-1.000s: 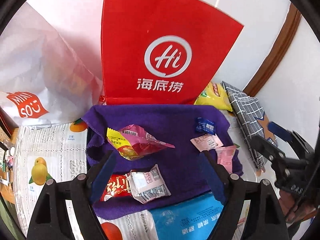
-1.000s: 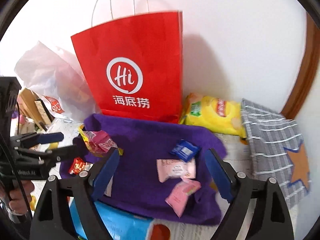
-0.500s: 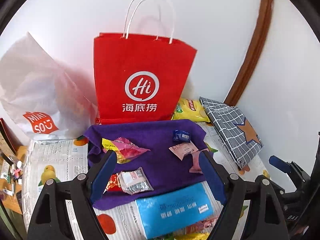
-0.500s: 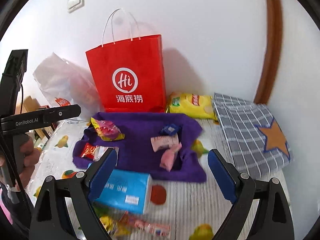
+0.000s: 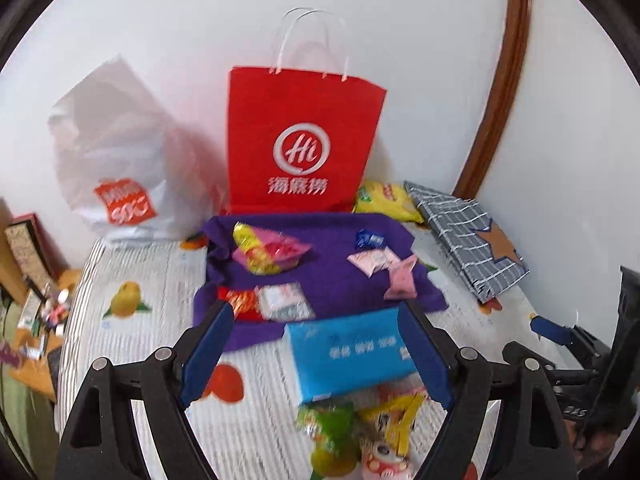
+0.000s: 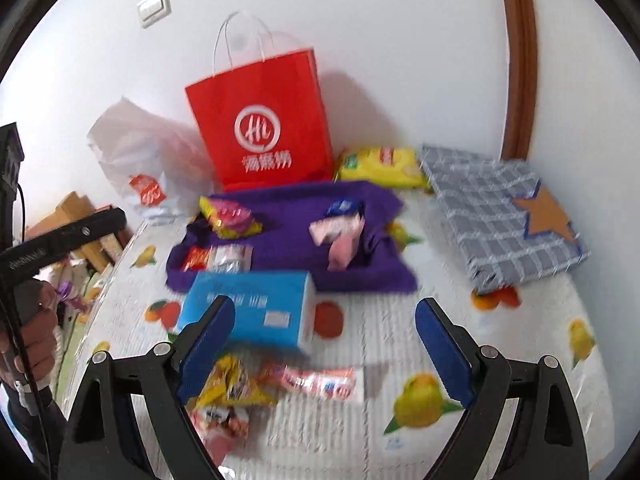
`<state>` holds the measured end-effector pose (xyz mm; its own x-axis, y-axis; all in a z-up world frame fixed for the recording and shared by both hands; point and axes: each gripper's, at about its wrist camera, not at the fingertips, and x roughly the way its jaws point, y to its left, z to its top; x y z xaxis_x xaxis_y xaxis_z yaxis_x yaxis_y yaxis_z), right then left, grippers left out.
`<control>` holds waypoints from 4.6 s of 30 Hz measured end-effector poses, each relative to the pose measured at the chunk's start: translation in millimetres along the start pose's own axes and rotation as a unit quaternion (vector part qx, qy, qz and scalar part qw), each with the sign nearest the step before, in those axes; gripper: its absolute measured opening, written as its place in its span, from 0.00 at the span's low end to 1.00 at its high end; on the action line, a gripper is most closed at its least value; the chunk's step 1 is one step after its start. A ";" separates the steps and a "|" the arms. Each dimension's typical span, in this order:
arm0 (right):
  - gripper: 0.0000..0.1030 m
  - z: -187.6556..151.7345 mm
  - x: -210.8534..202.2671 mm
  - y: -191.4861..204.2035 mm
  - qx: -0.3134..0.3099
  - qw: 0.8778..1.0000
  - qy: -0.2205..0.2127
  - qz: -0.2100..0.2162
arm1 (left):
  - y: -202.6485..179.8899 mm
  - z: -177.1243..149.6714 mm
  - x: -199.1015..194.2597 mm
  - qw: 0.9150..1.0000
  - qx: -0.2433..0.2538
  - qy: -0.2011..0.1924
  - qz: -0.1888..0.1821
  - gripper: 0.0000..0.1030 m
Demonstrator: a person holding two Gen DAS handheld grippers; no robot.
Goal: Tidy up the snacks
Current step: 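Grasp the pink strawberry-bear stick snack with the right tool, then close the left tool on the green chip bag, then lift both held snacks and carry them toward the purple towel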
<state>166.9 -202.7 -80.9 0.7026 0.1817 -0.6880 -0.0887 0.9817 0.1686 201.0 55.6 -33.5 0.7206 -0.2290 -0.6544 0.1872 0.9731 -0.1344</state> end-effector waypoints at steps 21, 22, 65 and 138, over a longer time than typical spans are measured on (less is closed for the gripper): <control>0.49 -62.7 105.8 13.1 -0.132 0.978 0.101 0.126 | 31.5 -68.2 17.7 0.997 -0.046 0.055 0.012 0.81; 0.49 -65.1 108.2 14.0 -0.137 0.976 0.109 0.129 | 31.2 -69.4 18.6 0.997 -0.045 0.056 0.010 0.81; 0.24 -109.7 80.7 -32.5 -0.076 0.996 0.053 -0.012 | -4.3 -128.8 91.2 0.990 0.014 0.132 0.042 0.52; 0.21 -39.4 -14.9 4.3 -0.052 0.998 -0.033 0.021 | -6.2 -82.5 -12.0 0.997 -0.040 0.027 0.055 0.48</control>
<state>128.2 -199.0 -97.8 0.7419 0.2222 -0.6326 -0.1898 0.9745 0.1197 136.2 54.4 -86.2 0.6961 -0.1204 -0.7078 0.0528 0.9918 -0.1168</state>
